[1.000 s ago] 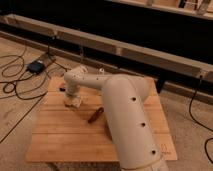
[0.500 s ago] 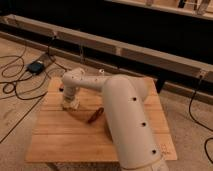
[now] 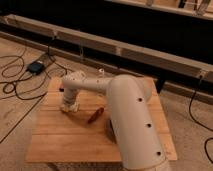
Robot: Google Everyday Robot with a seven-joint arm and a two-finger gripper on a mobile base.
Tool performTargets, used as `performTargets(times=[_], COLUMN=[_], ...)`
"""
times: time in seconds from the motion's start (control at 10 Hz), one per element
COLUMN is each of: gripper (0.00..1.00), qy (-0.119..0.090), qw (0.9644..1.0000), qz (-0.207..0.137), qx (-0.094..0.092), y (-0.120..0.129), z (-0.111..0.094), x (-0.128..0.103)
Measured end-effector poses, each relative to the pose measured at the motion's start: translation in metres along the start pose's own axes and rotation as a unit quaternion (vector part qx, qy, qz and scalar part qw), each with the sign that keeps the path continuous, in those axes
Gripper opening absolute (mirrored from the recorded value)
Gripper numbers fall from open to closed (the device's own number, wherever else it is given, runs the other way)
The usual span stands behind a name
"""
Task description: Wipe the white sponge on the table
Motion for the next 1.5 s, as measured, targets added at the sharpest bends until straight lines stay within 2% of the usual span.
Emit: performTargets(times=[0.3, 0.7, 1.3, 1.5], gripper=[0.00, 0.00, 0.00, 0.00], qy=[-0.003, -0.002, 0.016, 0.028], qw=[0.9999, 0.9996, 0.9976, 0.9960], qz=[0.000, 0.023, 0.067, 0.083], qx=[-0.012, -0.018, 0.000, 0.016], y=[0.014, 0.028, 0.026, 0.014], z=[-0.003, -0.014, -0.029, -0.036], x=[0.010, 0.041, 0.087, 0.105])
